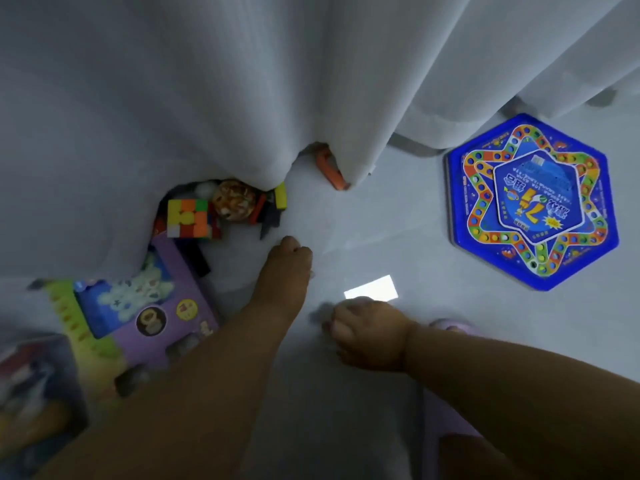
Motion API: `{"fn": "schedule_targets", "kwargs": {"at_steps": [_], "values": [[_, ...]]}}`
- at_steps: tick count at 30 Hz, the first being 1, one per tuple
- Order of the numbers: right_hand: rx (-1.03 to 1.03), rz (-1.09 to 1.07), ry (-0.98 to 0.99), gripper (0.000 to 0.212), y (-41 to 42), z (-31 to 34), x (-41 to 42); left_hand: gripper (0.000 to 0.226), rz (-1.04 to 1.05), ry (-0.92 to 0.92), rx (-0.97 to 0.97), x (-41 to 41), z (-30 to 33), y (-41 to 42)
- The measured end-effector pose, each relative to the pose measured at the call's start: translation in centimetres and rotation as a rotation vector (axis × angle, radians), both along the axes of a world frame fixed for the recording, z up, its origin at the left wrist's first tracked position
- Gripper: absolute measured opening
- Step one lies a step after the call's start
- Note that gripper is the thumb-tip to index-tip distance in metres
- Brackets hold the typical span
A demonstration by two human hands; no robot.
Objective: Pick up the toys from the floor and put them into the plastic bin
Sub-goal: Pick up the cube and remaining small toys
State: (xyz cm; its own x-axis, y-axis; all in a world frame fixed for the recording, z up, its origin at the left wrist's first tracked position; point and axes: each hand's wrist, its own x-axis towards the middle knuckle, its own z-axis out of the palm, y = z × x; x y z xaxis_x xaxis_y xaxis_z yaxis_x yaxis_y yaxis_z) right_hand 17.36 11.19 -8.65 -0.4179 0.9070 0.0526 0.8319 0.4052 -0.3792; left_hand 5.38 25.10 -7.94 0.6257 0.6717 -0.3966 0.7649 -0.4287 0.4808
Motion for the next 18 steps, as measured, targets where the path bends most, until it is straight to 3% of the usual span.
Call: {"fn": "schedule_targets", "kwargs": {"at_steps": [2,4,7,10,15,18], "values": [[-0.117,0.150,-0.074,0.059,-2.3,-1.2,-3.4,0.011,0.059,-0.013,-0.012,-1.5,0.5,-0.3],[-0.253,0.103,-0.143,0.077,-3.0,-1.4,-5.4,0.015,0.123,-0.029,0.000,-2.8,1.0,-0.8],[-0.414,-0.100,-0.091,0.059,-1.6,-0.7,-6.5,0.016,0.207,-0.048,-0.040,-4.0,1.4,-1.8],[-0.436,-0.301,-0.037,0.049,-0.4,-0.4,-6.2,0.016,0.331,-0.095,-0.113,-4.3,1.6,-2.2],[-0.467,-0.320,-0.145,0.049,0.7,0.0,-5.5,0.024,0.929,-0.416,-0.722,-3.9,2.9,-1.4],[-0.479,-0.373,-0.098,0.044,1.2,-0.2,-5.0,0.023,1.109,-0.493,-0.917,-4.0,3.4,-0.8]]}}
